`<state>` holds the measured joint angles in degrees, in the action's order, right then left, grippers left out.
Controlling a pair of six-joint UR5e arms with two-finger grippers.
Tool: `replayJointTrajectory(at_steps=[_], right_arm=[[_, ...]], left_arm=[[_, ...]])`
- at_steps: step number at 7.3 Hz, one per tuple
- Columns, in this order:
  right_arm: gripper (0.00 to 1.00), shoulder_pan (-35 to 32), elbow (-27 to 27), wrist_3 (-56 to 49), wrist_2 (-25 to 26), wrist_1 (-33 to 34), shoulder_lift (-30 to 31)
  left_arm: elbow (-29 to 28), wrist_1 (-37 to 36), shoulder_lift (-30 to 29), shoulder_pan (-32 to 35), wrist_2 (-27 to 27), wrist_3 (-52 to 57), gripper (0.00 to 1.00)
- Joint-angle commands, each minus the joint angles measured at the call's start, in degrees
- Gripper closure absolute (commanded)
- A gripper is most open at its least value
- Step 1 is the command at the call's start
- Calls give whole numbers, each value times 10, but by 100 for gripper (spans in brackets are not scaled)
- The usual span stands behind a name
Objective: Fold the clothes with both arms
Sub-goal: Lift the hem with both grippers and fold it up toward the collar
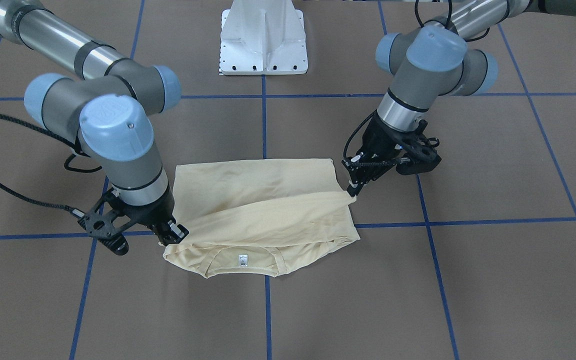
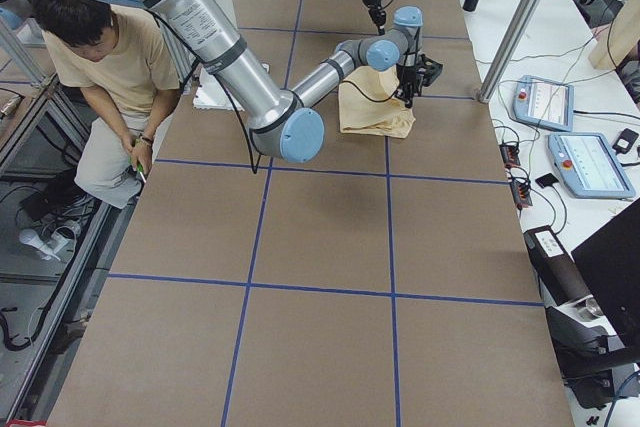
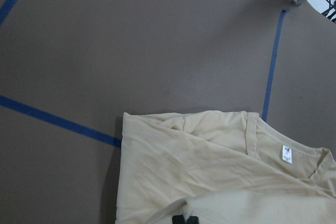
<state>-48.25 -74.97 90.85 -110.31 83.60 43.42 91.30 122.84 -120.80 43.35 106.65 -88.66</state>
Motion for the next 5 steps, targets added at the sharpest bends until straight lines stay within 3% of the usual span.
replayJointTrajectory(at_steps=[1,5], right_arm=[[100,0,123,-13,0,-54,-46],[100,20,171,-15,31,-102,-47]], left_arm=[[-133,107,-40,5,-27,0,100],[-209,159,-53,5,-43,-1,100]])
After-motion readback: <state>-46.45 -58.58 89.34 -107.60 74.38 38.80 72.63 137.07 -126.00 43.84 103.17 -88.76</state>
